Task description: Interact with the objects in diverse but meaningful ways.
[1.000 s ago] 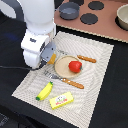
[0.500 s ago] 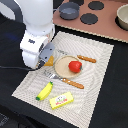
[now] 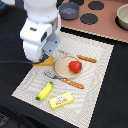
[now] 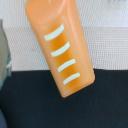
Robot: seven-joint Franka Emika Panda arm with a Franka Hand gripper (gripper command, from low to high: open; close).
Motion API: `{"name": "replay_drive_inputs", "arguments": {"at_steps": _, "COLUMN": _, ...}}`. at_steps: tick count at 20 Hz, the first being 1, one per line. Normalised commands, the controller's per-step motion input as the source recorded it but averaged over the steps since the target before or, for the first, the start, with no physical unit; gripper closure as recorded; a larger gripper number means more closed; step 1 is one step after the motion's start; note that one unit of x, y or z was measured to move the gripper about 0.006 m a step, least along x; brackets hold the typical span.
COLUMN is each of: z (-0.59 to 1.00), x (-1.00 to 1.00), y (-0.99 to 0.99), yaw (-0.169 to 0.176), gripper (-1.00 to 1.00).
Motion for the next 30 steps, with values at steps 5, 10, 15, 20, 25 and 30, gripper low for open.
{"name": "replay_drive_inputs", "arguments": {"at_steps": 5, "z": 0.45, "x": 0.71, "y": 0.12, "yaw": -0.133, "gripper": -1.0}}
{"name": "replay_drive_inputs", "arguments": {"at_steps": 10, "z": 0.0, "x": 0.67, "y": 0.03, "yaw": -0.031, "gripper": -1.0}}
{"name": "replay_drive_inputs", "arguments": {"at_steps": 15, "z": 0.01, "x": 0.7, "y": 0.0, "yaw": 0.041, "gripper": -1.0}}
{"name": "replay_drive_inputs", "arguments": {"at_steps": 20, "z": 0.17, "x": 0.5, "y": 0.0, "yaw": 0.107, "gripper": -1.0}}
{"name": "replay_drive_inputs", "arguments": {"at_steps": 25, "z": 0.15, "x": 0.65, "y": 0.0, "yaw": 0.057, "gripper": -1.0}}
{"name": "replay_drive_inputs", "arguments": {"at_steps": 30, "z": 0.07, "x": 0.76, "y": 0.0, "yaw": -0.019, "gripper": -1.0}}
